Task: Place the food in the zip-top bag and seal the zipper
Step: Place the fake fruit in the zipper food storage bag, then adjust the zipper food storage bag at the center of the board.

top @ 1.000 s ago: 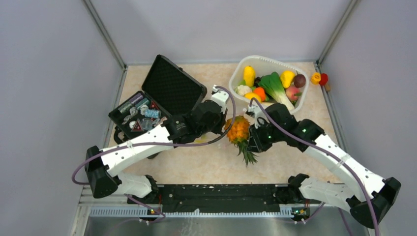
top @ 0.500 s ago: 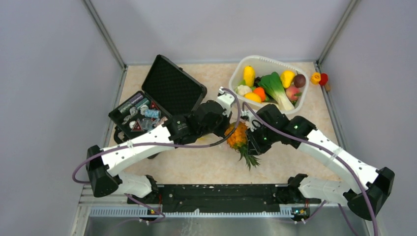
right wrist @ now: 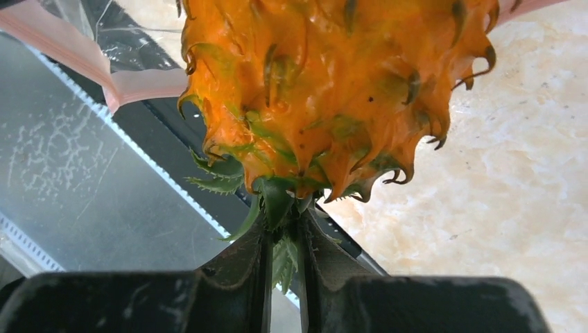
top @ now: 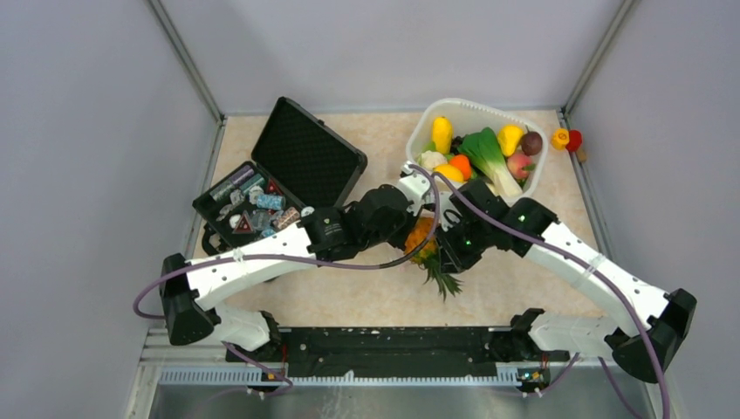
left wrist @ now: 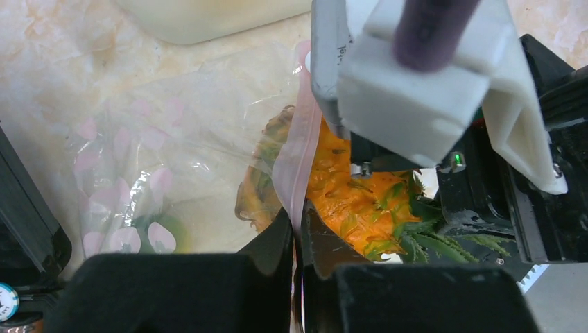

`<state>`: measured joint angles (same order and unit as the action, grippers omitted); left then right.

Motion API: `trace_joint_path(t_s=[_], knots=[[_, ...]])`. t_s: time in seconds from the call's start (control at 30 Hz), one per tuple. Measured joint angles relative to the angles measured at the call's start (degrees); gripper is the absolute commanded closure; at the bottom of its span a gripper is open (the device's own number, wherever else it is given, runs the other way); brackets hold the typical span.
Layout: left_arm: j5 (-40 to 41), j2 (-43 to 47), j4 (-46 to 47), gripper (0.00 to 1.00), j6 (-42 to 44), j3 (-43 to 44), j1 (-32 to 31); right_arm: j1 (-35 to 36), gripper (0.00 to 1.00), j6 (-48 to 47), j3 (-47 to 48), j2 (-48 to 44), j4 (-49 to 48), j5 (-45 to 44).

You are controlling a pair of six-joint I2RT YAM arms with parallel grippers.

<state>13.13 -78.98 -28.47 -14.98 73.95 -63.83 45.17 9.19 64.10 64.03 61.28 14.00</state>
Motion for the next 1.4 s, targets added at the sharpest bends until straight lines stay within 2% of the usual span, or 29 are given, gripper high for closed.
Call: trace_joint_path(t_s=[0.13,0.3,0.6,0.63,0.73,0.87,1.0,1.1,1.23,1.4], knots=[[-0.6,-0.4,0.0,1.00,0.2,0.3,0.0,0.0,1.00,0.3,1.0,1.0,0.5,-2.4],[-1.3,-0.5,-0.1,1.00,1.5,0.6,-0.2,0.2,1.00,1.4,2.1,0.7,-0.3,-6.0],[-4.4,-0.2,1.0,1.00,1.5,0.4,-0.8,0.2,0.97,5.0,2.5,-3.4,-9.6,-9.6],[-4.5,-0.1,1.0,1.00,1.4,0.4,-0.8,0.2,0.94,5.5,2.5,-4.0,-11.2,-10.0],[-4.2,0.3,1.4,1.00,1.2,0.0,-0.8,0.2,0.71,7.4,2.4,-6.0,-15.7,-11.0],[-2.7,2.1,1.6,1.00,0.5,-0.8,-1.0,0.2,0.54,9.6,2.3,-8.3,-22.0,-12.8],[1.0,4.5,2.0,1.00,-1.7,-1.8,-1.1,0.2,0.50,10.8,1.1,-9.6,-26.6,-13.6],[2.8,7.1,1.9,1.00,-3.7,-2.5,0.0,0.2,0.42,12.0,-0.5,-10.7,-28.4,-14.5],[2.2,10.1,2.5,1.00,-6.9,-2.5,5.2,0.2,0.39,14.6,-6.4,-18.2,-30.9,-17.2],[-0.9,10.4,2.5,1.00,-11.4,-2.4,13.3,0.1,0.38,19.8,-9.0,-25.7,-32.0,-19.0]])
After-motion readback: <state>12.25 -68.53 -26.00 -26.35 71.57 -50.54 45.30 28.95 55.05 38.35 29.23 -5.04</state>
